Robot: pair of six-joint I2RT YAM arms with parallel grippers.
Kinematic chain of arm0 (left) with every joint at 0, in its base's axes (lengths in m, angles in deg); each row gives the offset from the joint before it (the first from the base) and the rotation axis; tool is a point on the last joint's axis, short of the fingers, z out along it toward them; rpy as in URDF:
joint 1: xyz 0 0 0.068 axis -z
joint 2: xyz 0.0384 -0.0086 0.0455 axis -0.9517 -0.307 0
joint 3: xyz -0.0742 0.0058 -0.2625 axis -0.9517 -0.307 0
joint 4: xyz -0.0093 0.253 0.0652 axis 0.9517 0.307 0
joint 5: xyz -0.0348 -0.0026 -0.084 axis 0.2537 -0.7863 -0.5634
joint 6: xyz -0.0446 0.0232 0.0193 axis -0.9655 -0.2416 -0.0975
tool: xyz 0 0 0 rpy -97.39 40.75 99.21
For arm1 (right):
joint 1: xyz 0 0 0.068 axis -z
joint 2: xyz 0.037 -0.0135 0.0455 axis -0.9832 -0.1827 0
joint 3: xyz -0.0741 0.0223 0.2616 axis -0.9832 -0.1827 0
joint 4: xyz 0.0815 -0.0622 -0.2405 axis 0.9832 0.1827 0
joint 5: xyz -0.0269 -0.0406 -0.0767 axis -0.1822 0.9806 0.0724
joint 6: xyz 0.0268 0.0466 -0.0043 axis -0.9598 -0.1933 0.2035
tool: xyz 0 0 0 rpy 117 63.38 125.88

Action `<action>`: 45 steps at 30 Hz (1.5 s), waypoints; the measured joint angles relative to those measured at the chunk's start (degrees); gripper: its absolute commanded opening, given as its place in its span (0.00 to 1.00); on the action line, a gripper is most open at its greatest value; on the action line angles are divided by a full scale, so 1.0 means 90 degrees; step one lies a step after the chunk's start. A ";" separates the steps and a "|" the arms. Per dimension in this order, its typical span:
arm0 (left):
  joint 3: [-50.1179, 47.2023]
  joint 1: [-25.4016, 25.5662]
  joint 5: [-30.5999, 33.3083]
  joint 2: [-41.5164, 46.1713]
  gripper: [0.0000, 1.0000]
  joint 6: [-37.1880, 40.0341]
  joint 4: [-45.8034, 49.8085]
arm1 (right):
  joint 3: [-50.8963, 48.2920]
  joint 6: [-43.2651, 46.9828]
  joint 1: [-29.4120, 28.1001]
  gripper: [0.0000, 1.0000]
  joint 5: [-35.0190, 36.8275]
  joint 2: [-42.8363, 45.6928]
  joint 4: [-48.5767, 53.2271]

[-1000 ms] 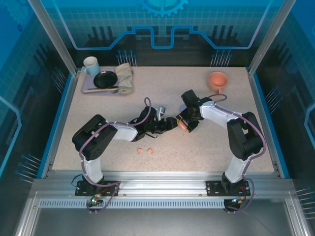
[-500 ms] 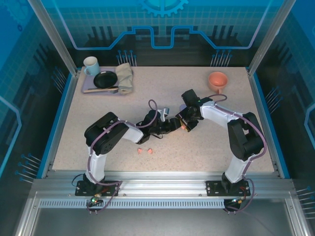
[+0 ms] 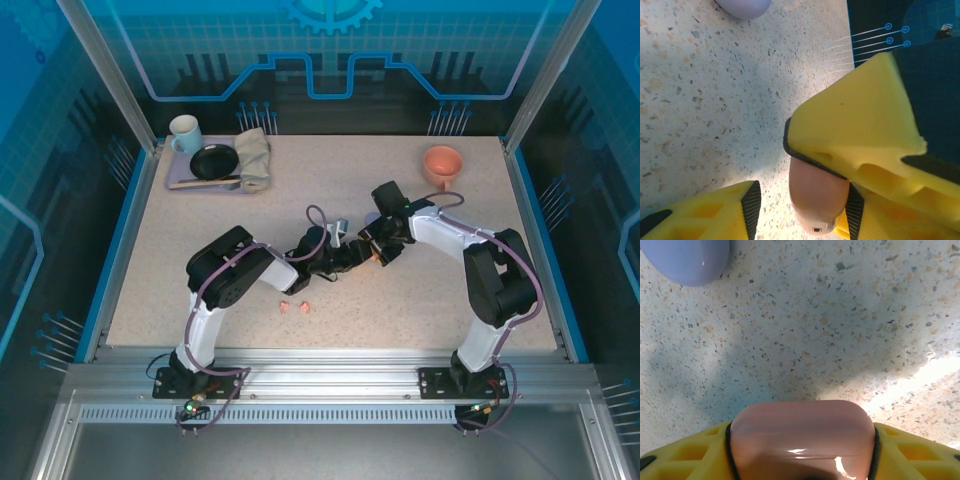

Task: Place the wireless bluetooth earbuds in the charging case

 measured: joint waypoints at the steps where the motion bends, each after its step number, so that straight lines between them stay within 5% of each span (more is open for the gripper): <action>1: 0.0017 0.0002 0.0000 -0.0007 0.46 0.0000 0.0002 | -0.0005 0.0000 0.0010 0.44 -0.0002 0.0000 -0.0010; 12: 0.0146 0.0027 0.0053 -0.0010 0.28 -0.0024 0.0022 | -0.0012 -0.0002 0.0029 0.44 -0.0002 0.0000 -0.0095; 17: 0.0165 0.0032 0.0090 -0.0012 0.13 -0.0061 0.0036 | -0.0024 0.0000 0.0066 0.45 -0.0007 0.0000 -0.0117; 29: 0.0335 0.0036 0.0095 0.0012 0.04 -0.0005 0.0165 | 0.0189 0.0476 0.0495 0.80 -0.0170 0.0367 0.0080; 36: 0.0335 -0.0155 -0.0340 0.0699 0.01 0.0648 0.1302 | 0.0282 0.1673 0.1183 0.81 -0.0391 0.1263 -0.0160; 45: 0.0595 -0.1314 -0.2123 0.1792 0.00 0.2149 0.3162 | -0.1064 0.4194 0.1331 0.79 -0.1795 0.2307 -0.1736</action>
